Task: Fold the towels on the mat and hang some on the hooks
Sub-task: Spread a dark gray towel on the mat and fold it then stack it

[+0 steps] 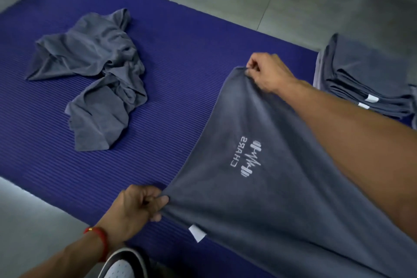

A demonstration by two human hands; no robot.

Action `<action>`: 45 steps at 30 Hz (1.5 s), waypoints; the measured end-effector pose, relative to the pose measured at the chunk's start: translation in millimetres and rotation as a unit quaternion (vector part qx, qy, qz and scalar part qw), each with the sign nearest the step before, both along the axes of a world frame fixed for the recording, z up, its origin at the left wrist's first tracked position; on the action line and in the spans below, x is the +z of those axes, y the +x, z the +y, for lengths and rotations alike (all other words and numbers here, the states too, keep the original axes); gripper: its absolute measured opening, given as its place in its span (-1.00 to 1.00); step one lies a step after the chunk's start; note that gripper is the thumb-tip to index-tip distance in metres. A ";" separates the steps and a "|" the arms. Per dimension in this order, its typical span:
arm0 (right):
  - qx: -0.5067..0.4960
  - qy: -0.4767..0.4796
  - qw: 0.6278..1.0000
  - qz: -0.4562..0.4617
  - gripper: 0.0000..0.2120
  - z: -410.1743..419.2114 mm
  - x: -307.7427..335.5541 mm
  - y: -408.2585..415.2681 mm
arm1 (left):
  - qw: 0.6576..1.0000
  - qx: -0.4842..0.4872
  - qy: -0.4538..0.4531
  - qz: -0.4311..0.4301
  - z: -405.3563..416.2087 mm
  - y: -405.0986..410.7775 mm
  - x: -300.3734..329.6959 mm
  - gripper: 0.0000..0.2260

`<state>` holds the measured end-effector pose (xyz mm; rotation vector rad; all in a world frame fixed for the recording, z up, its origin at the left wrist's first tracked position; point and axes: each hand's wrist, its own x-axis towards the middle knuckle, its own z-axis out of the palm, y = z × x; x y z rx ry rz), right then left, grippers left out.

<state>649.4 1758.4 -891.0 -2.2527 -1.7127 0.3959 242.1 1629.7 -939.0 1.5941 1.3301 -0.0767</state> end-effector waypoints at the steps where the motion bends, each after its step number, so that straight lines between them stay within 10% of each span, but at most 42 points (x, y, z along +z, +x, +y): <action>1: -0.004 0.009 1.000 -0.010 -0.92 9.6 4.1 -0.9 | 1.000 0.003 0.010 0.001 2.9 0.7 2.7 -0.73; 14: 0.004 -0.029 0.992 -0.121 -0.66 89.3 -47.7 -64.0 | 0.977 0.097 0.167 0.090 83.9 -32.4 -22.4 -0.91; 24: 0.308 0.044 0.935 -0.172 -0.57 -168.3 -88.5 -74.7 | 0.893 -0.087 0.394 0.201 68.7 -26.5 -34.4 -0.87; 28: 0.455 -0.038 0.862 -0.219 -0.49 -290.4 -88.3 -64.1 | 0.813 -0.327 0.481 0.035 28.3 24.0 -21.3 -0.72; 33: 0.335 -0.102 0.916 -0.195 -0.70 -396.2 -73.2 -61.9 | 0.708 -0.544 0.429 -0.135 -67.3 94.1 -36.3 -0.68; 45: 0.124 -0.184 0.946 -0.236 -0.46 -507.4 -55.2 -32.9 | 0.602 -0.642 0.459 -0.124 -97.1 148.6 -40.4 -0.94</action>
